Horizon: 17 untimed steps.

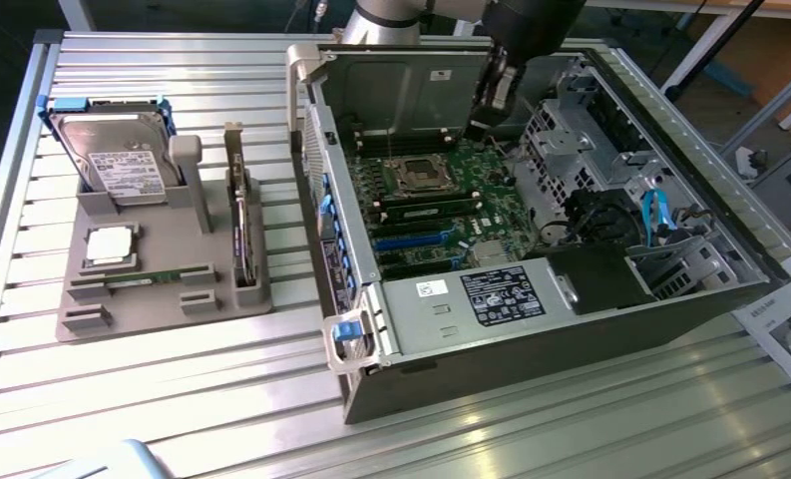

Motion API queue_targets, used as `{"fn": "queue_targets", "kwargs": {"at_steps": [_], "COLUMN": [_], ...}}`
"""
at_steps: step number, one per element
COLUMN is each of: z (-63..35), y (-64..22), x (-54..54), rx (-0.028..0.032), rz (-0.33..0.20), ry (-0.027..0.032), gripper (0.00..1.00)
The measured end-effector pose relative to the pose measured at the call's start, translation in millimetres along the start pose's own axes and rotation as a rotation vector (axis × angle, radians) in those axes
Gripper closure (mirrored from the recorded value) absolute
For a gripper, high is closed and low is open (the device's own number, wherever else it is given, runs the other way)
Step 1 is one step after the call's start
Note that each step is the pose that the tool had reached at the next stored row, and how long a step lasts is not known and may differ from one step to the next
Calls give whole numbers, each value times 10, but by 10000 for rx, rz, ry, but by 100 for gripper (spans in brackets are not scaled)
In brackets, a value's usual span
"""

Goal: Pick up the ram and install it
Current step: 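Press down the ram until it locks into place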

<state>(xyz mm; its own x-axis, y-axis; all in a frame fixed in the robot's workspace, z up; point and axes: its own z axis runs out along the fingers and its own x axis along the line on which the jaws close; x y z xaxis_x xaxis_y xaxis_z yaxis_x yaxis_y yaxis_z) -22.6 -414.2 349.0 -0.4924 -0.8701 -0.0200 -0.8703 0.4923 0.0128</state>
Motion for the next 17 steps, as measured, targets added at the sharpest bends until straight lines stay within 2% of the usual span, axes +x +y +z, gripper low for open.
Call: {"fn": "queue_targets", "kwargs": {"at_steps": [1,7,9,11,17], "z": [0,0,0,0,0], "y": [0,0,0,0,0], "x": [0,0,0,0,0], "rx": [4,46,55,69,93], "rz": [184,2288,2745,3455,4641], "ry": [-3,-30,-36,-45,-59], "gripper": [90,90,90,90,90]}}
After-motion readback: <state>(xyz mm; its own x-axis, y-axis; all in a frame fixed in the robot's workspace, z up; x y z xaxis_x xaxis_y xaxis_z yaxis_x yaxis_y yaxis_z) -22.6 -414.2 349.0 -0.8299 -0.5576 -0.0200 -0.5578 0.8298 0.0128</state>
